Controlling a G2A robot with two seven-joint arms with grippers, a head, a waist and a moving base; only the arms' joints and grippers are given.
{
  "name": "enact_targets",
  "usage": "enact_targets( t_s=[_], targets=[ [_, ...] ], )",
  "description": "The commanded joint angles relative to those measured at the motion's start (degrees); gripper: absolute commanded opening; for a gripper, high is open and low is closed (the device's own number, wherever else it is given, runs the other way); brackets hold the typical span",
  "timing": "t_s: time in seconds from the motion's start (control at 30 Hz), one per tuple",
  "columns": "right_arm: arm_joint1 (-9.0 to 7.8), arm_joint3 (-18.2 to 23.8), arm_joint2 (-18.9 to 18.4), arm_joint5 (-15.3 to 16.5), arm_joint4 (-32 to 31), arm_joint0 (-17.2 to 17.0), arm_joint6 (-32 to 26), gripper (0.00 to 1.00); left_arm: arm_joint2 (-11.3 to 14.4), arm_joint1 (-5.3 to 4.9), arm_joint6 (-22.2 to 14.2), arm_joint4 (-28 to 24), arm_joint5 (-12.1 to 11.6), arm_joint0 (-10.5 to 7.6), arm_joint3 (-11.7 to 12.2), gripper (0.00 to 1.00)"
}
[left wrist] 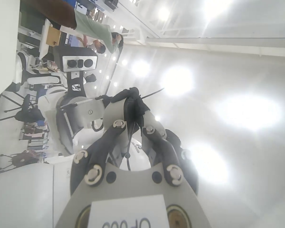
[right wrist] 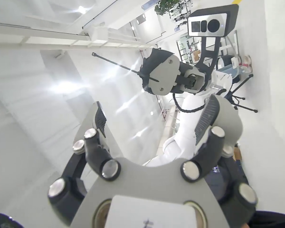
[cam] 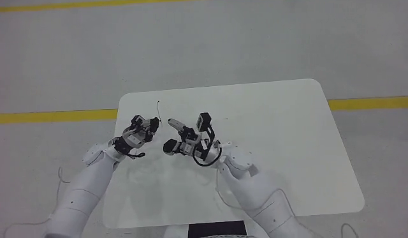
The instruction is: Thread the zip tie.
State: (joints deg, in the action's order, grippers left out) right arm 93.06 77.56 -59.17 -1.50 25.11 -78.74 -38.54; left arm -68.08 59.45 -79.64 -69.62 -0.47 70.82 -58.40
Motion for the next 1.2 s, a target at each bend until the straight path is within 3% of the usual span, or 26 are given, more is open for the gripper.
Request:
enact_targets(
  t_s=[0.0, 0.07, 0.27, 0.67, 1.03, 1.17],
  targets=[
    [0.11, -0.66, 0.36, -0.39, 1.63, 0.29, 0.52, 0.65, 0.00, 0.00, 0.00, 0.00, 0.00, 0.00, 0.00, 0.00],
    [0.24, -1.47, 0.98, -0.81, 2.97, 0.86, 1.11, 0.49, 0.00, 0.00, 0.00, 0.00, 0.00, 0.00, 0.00, 0.00],
    [0.59, -3.68, 2.66, -0.12, 4.81, 2.17, 3.84, 0.38, 0.00, 0.00, 0.00, 0.00, 0.00, 0.00, 0.00, 0.00],
    [0.61, -4.64, 3.37, 3.64, 6.43, 2.87, 7.58, 0.24, 0.00, 0.00, 0.00, 0.00, 0.00, 0.00, 0.00, 0.00],
    [0.62, -4.87, 4.35, 4.50, 8.51, 3.25, 8.35, 0.25, 0.00, 0.00, 0.00, 0.00, 0.00, 0.00, 0.00, 0.00],
    [0.57, -4.98, 4.55, 5.11, 8.91, 3.27, 8.79, 0.20, 0.00, 0.00, 0.00, 0.00, 0.00, 0.00, 0.00, 0.00]
  ],
)
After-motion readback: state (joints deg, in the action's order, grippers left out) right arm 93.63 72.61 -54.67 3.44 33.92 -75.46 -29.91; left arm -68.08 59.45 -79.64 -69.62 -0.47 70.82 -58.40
